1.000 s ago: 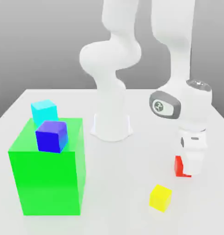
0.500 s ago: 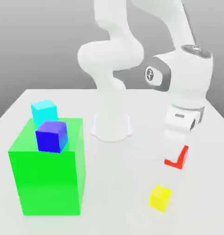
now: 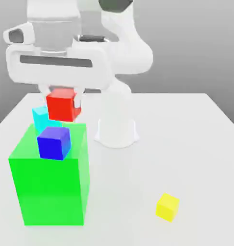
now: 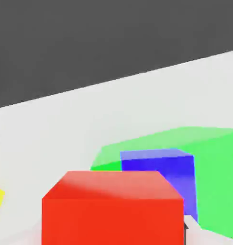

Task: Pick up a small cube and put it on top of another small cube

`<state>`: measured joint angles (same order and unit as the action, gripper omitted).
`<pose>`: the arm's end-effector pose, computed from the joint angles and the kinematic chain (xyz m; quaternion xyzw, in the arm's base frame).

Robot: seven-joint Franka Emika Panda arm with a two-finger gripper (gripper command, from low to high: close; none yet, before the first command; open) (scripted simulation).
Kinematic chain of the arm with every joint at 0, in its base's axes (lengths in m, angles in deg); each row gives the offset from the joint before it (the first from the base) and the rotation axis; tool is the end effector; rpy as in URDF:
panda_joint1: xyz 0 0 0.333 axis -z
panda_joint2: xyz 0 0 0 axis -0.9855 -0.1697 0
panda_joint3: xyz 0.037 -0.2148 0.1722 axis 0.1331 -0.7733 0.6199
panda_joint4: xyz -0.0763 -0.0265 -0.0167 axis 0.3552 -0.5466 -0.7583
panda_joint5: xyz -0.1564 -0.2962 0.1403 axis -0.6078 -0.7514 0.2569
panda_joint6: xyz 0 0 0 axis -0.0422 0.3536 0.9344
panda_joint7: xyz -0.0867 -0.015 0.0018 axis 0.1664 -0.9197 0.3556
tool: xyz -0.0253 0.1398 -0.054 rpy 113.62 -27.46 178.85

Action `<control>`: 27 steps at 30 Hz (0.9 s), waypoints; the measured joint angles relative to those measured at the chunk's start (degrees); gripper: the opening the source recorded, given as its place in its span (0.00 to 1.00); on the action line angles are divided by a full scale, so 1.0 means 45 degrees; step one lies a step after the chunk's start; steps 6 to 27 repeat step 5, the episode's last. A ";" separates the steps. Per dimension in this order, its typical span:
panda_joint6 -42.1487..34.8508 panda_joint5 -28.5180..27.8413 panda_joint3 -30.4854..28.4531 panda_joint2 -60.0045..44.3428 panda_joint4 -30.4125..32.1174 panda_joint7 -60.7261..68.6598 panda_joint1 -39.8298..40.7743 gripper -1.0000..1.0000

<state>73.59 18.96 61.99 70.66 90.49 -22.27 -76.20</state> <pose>0.4042 -0.1286 0.3603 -0.8447 0.5352 0.0008 0.0025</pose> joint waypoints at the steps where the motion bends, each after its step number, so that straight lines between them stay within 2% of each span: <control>1: 0.0491 0.0010 -0.0055 -0.0183 0.0309 -0.0018 0.0041 0.00; 2: 0.0748 0.0018 -0.0076 -0.0280 0.0471 -0.0023 0.0069 1.00; 27: 0.0748 0.0018 -0.0076 -0.0280 0.0471 -0.0023 0.0069 1.00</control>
